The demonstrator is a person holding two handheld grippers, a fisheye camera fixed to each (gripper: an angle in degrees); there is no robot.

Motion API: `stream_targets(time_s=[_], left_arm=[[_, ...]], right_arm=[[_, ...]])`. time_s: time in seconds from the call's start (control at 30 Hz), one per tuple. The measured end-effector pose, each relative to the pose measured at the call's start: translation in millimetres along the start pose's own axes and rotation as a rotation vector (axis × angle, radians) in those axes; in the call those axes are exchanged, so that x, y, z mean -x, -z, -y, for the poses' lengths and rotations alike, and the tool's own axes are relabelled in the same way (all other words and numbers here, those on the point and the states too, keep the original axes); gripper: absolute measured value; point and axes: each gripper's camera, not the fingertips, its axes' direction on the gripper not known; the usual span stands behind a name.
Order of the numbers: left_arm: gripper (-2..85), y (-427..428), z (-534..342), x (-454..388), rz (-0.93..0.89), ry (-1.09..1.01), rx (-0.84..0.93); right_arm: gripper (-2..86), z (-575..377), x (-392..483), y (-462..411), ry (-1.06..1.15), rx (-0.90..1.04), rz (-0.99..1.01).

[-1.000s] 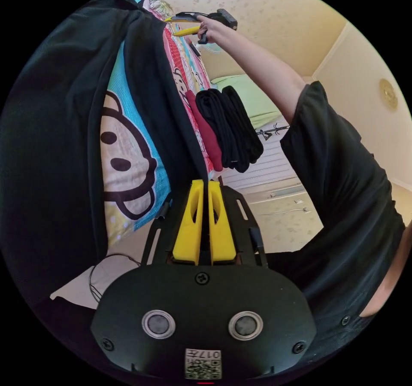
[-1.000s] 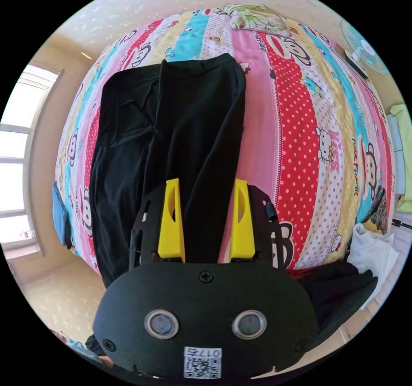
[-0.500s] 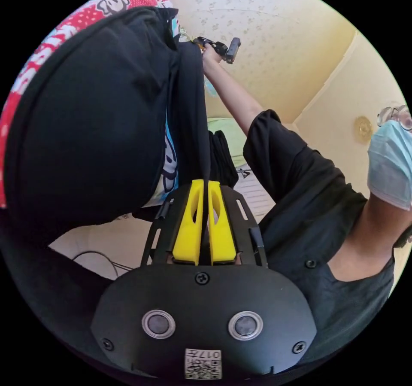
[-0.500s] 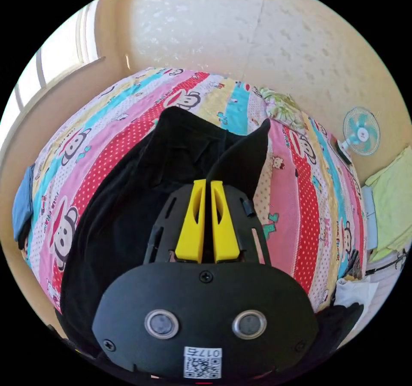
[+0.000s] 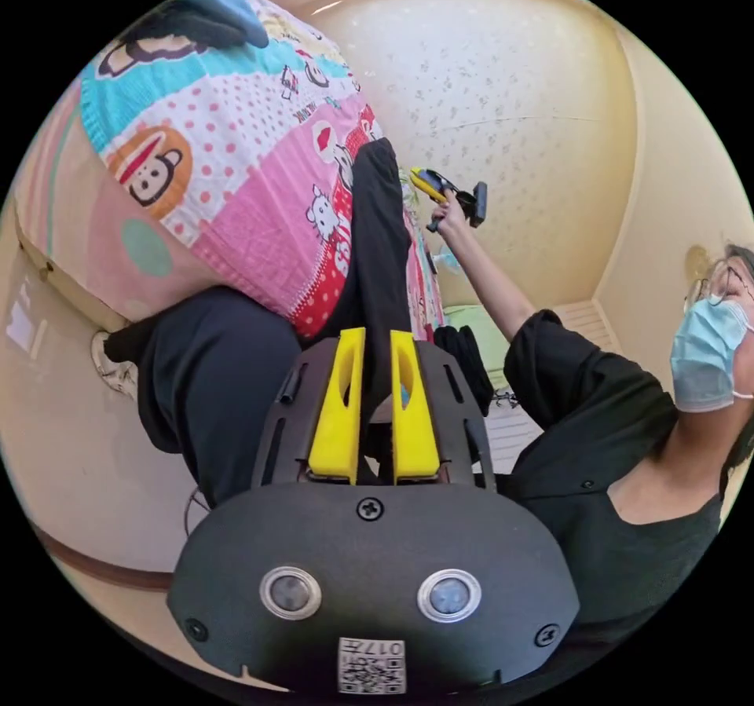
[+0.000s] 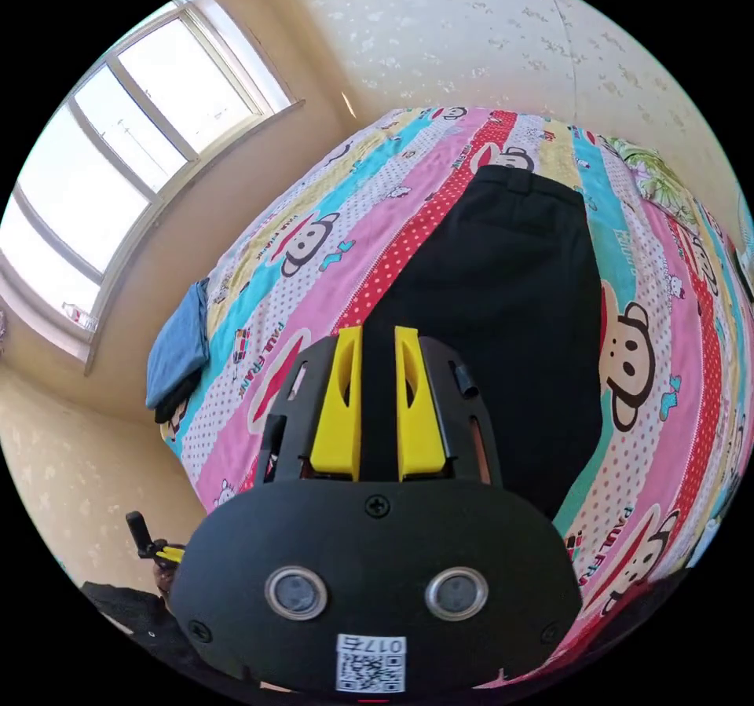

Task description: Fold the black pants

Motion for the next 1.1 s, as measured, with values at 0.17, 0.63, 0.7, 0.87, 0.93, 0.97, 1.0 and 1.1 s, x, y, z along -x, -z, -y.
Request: stream_targets(time_s=[0.17,0.63,0.7,0.87,0.93,0.97,1.0,1.1], left_arm=[[15.1,-43.9,52.9,-28.4,0.018,-0.143,0.073],[10.9,-141.9,42.6,-61.7,0.263,-0.116,0.176],[8.7,-146.3,42.2,-63.3,0.294,-0.076,0.162],[4.1,-147.9,45.8,-80.0,0.152,-0.063,0.264],[3.6,-152.8,42.0,-93.3,0.074,-0.089,0.308],[3.5,-160.2,36.2,-102.5,0.034,-0.104,0.36],[3.5,-164.8,31.9,-107.9,0.028,-0.12,0.391],[3.6,-189.8,0.8,-131.7,0.065,-0.22,0.545]], right_arm=[[11.4,-144.6,-53.5,36.3,-0.082,0.07,-0.01],[10.9,-397.1,-65.8,-2.4,-0.49,-0.264,0.513],[6.5,-405.4,-70.3,-16.6,-0.548,-0.276,0.558],[3.9,-399.4,-112.4,-3.0,-0.579,-0.162,0.775],[3.7,-403.5,-125.6,12.6,-0.551,-0.177,0.866],[3.7,-409.0,-133.8,25.7,-0.534,-0.194,0.903],[3.6,-415.8,-141.4,39.6,-0.512,-0.19,0.918],[3.8,-436.2,-151.2,68.7,-0.458,-0.073,0.812]])
